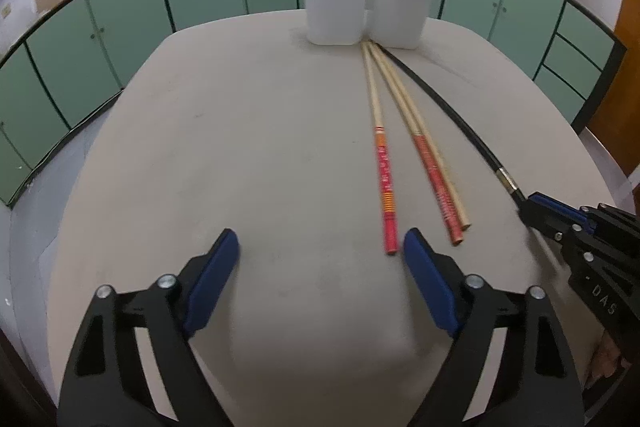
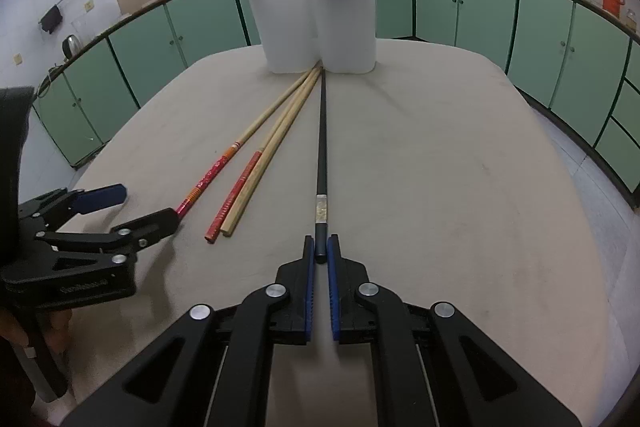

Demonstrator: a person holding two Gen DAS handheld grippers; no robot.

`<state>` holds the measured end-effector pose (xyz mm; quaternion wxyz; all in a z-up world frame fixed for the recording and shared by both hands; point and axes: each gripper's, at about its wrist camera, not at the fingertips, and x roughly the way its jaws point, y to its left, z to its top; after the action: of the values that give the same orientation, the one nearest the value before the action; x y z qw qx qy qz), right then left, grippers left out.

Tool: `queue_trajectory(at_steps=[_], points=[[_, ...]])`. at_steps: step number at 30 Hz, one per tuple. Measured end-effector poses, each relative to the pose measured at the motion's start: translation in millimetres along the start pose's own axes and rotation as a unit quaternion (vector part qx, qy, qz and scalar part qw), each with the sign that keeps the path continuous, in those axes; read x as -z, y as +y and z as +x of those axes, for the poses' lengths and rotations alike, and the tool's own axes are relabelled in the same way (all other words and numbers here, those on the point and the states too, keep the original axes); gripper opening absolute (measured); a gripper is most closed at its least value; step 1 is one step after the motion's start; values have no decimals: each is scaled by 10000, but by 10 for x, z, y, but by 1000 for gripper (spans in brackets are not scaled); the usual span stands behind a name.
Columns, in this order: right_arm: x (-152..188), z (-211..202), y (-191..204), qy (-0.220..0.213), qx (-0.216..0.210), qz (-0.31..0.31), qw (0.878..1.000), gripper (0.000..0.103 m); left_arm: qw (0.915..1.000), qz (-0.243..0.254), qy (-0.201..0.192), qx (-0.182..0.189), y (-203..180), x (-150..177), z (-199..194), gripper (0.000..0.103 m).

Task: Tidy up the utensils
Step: 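Grasp the red-patterned chopstick with the left tool while right tool holds black chopstick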

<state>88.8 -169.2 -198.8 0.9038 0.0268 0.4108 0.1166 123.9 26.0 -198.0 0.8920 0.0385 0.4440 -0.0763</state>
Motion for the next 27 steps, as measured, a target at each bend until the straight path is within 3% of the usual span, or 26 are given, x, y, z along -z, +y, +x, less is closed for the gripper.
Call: queue_trajectory(at_steps=[5,11,20,27], points=[[18,-20,-2,23,-109,-13,9999,9,10000,67,-53,35,-53,23,-12,70],[51,-43,18,71,-245,-281,9993,15,9999,86,-85,87,-37,59,-27,70],[11,-5,29,80,-209,-261,9994,15,9999,66,-102,114,-37,62,-18,70],[24,-7,56,87,-163,-268,9995,15,9995,99,-138,272,-73,46,-21,56]])
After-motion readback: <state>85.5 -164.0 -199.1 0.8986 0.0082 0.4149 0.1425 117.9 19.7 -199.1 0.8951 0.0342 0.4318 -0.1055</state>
